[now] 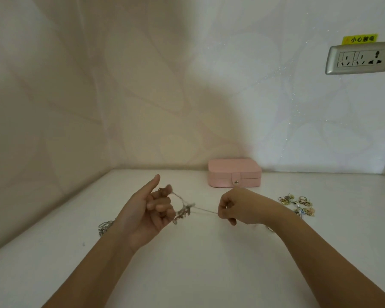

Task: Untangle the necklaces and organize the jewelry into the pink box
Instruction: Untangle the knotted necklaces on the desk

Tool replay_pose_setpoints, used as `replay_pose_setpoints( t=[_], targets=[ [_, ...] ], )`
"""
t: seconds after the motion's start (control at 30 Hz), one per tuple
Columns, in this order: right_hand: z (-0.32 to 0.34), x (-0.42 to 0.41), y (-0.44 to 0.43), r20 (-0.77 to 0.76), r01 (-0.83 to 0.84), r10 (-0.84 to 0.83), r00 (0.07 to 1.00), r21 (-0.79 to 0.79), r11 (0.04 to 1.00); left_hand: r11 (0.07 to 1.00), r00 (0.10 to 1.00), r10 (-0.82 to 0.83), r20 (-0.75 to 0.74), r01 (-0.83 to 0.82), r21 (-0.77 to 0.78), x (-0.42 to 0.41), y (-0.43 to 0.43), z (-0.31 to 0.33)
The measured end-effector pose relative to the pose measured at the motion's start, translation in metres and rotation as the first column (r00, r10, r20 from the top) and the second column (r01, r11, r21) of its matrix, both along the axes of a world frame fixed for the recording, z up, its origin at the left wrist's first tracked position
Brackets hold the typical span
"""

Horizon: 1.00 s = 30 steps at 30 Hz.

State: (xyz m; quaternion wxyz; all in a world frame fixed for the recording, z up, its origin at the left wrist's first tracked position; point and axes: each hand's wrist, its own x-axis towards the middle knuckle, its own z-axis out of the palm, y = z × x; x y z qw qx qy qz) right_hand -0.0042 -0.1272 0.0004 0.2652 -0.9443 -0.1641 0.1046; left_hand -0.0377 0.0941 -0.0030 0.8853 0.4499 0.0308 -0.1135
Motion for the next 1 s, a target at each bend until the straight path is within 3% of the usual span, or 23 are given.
replay_pose_setpoints(
  t=[0.1, 0.17, 0.23, 0.43, 0.53, 0.63, 0.7, 0.77, 0.87, 1.0],
  targets=[
    [0.0, 0.001, -0.006, 0.033, 0.041, -0.036, 0.999, -0.136, 0.99, 0.955, 0.997, -0.065, -0.042, 0.074, 0.289, -0.001, 0.003, -0.003],
    [0.001, 0.003, -0.01, 0.073, 0.105, -0.095, 0.993, -0.146, 0.984, 0.847, 0.999, -0.028, -0.021, 0.035, 0.53, 0.001, 0.006, -0.007],
    [0.004, 0.004, -0.014, 0.101, 0.168, -0.154, 0.983, -0.147, 0.975, 0.733, 0.997, 0.05, 0.051, -0.071, 0.677, 0.003, 0.011, -0.01],
    [0.0, 0.003, -0.014, 0.046, 0.185, -0.181, 0.982, -0.373, 0.909, 0.589, 0.928, 0.212, 0.305, -0.37, 0.718, 0.009, 0.016, -0.018],
    [0.0, 0.0, -0.01, 0.108, 0.196, -0.167, 0.98, -0.379, 0.904, 0.571, 0.899, 0.197, 0.392, -0.43, 0.699, 0.009, 0.011, -0.016],
    [0.0, -0.001, -0.004, 0.213, 0.106, -0.057, 0.975, -0.226, 0.969, 0.611, 0.901, 0.123, 0.415, -0.398, 0.684, 0.006, 0.004, -0.013],
    [-0.004, -0.003, 0.011, 0.28, -0.021, 0.013, 0.96, 0.027, 0.999, 0.636, 0.9, 0.076, 0.429, -0.375, 0.675, 0.004, 0.0, -0.011],
    [-0.009, -0.01, 0.032, 0.266, -0.146, 0.078, 0.961, 0.246, 0.958, 0.649, 0.89, 0.037, 0.454, -0.367, 0.666, -0.001, -0.004, -0.008],
    [-0.021, -0.015, 0.054, 0.168, -0.241, 0.197, 0.966, 0.302, 0.922, 0.683, 0.875, 0.008, 0.485, -0.359, 0.636, -0.007, -0.007, 0.0],
    [-0.027, -0.013, 0.057, 0.09, -0.206, 0.185, 0.979, 0.403, 0.892, 0.718, 0.871, 0.02, 0.491, -0.355, 0.599, -0.012, -0.009, 0.005]
  ],
)
